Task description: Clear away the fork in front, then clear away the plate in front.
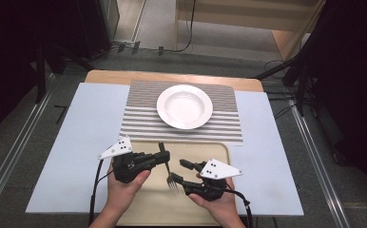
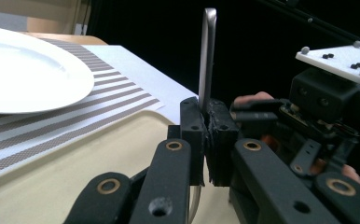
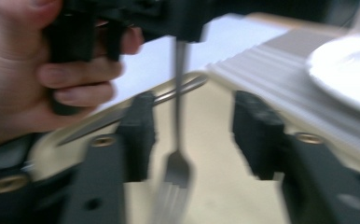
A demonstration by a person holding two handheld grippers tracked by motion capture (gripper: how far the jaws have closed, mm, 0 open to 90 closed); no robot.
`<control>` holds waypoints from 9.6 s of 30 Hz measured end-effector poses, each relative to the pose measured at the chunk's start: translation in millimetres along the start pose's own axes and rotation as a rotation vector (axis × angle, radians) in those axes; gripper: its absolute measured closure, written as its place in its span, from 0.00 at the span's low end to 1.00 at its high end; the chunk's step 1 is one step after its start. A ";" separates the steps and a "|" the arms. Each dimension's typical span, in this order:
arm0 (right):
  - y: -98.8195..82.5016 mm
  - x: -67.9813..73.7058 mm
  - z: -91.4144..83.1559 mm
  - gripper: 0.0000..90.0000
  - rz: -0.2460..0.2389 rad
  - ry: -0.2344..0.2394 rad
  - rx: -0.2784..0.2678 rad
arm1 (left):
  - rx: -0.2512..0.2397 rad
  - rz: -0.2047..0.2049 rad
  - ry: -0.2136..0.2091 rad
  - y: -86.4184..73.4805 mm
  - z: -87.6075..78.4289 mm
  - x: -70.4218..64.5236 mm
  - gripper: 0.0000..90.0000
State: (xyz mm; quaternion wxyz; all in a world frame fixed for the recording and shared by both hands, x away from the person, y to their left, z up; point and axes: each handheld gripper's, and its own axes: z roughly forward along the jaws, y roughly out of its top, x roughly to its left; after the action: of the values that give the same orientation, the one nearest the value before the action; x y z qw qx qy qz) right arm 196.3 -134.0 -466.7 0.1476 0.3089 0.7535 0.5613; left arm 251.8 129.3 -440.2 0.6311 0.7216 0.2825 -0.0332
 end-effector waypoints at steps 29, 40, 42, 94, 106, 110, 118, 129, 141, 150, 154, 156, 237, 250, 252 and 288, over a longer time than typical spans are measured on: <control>-34.6 -82.9 -107.0 0.00 0.112 -0.309 -0.089 | 0.043 -0.068 0.004 -2.8 -37.0 21.6 0.96; -51.5 -100.4 -135.8 0.00 0.128 -0.396 -0.077 | 0.058 -0.096 -0.016 -6.1 -44.9 29.5 0.96; -55.5 -104.1 -142.6 0.00 0.135 -0.410 -0.078 | 0.064 -0.100 -0.022 -7.0 -45.9 30.7 0.96; -80.7 -128.0 -169.8 0.00 0.167 -0.517 -0.081 | 0.137 -0.142 0.148 -30.8 -37.0 62.9 0.88; -81.5 -129.0 -169.6 0.00 0.170 -0.515 -0.076 | 0.180 -0.085 0.260 -34.3 -31.2 62.2 0.82; -81.6 -129.0 -169.6 0.00 0.171 -0.514 -0.075 | 0.213 -0.075 0.293 -35.5 -27.8 62.0 0.79; -82.4 -130.0 -169.8 0.00 0.173 -0.513 -0.077 | 0.347 -0.113 0.399 -35.7 -16.7 63.0 0.72; -83.1 -130.3 -170.1 0.00 0.180 -0.511 -0.074 | 0.439 -0.083 0.521 -36.6 -6.8 60.2 0.61; -83.6 -130.6 -171.2 0.00 0.177 -0.515 -0.077 | 0.530 0.007 0.379 -42.2 0.9 40.3 0.99; -84.0 -129.7 -170.0 0.00 0.173 -0.514 -0.071 | 0.574 0.007 0.371 -44.1 -1.2 40.0 0.99; -84.1 -129.7 -169.6 0.00 0.175 -0.515 -0.070 | 0.568 -0.010 0.378 -43.6 -8.3 44.1 0.99; -84.1 -129.8 -169.5 0.00 0.176 -0.515 -0.069 | 0.569 -0.020 0.376 -43.3 -12.2 46.3 0.99; 13.4 -133.4 -61.2 0.00 0.120 -0.322 0.030 | -0.054 0.111 0.478 -47.6 -178.3 75.4 0.00; 34.1 -161.3 -19.3 0.00 0.193 -0.321 0.082 | -0.070 0.109 0.473 -52.8 -176.8 79.3 0.00; 35.7 -166.7 -13.9 0.00 0.201 -0.328 0.093 | -0.069 0.110 0.471 -53.1 -176.8 79.3 0.00; 29.4 -233.3 66.4 0.07 0.539 -0.236 0.272 | -0.062 0.123 0.458 -54.3 -174.4 80.5 0.00</control>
State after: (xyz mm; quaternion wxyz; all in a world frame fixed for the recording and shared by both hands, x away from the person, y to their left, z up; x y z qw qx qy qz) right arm 421.5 -225.9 -489.8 0.0376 0.5771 0.6904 0.4346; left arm 240.9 323.3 -486.1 0.5731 0.7065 0.3748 0.1786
